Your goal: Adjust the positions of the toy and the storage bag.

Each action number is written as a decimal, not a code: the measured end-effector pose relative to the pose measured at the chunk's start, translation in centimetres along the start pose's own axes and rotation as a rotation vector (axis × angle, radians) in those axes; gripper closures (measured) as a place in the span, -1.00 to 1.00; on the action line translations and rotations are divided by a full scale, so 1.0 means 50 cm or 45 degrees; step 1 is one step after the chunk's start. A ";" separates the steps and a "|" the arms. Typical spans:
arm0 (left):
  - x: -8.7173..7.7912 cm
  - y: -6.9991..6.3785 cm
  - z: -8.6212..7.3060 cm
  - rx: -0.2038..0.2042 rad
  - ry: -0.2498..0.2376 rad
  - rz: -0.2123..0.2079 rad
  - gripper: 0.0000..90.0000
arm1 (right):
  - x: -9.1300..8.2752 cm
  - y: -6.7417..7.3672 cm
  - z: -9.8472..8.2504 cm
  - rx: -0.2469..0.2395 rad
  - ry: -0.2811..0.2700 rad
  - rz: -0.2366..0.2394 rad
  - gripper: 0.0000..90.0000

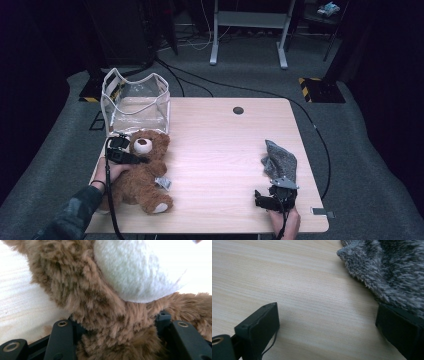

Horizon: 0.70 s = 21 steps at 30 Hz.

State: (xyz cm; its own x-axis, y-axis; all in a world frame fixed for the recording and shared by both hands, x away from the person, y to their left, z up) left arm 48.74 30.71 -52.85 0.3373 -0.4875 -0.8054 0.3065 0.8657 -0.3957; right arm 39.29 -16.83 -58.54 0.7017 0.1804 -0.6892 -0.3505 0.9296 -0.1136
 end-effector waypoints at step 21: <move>-0.070 -0.036 0.049 0.029 -0.162 0.116 -0.64 | -0.002 0.005 0.006 -0.046 -0.001 0.019 -0.93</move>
State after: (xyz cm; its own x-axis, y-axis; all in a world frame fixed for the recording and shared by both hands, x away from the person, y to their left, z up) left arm 49.20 30.56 -48.24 0.4746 -0.4185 -0.7743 0.2888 0.9051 -0.3122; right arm 39.30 -16.50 -58.30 0.6967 0.1943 -0.6906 -0.3829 0.9148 -0.1289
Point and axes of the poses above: each handheld gripper's, and its own axes: x roughly forward along the jaws, z roughly out of its top, y roughly to its left, the point moved 8 cm from there along x, roughly forward along the jaws, and after that the axes turned 9 degrees about -x, right-handed, at the moved point
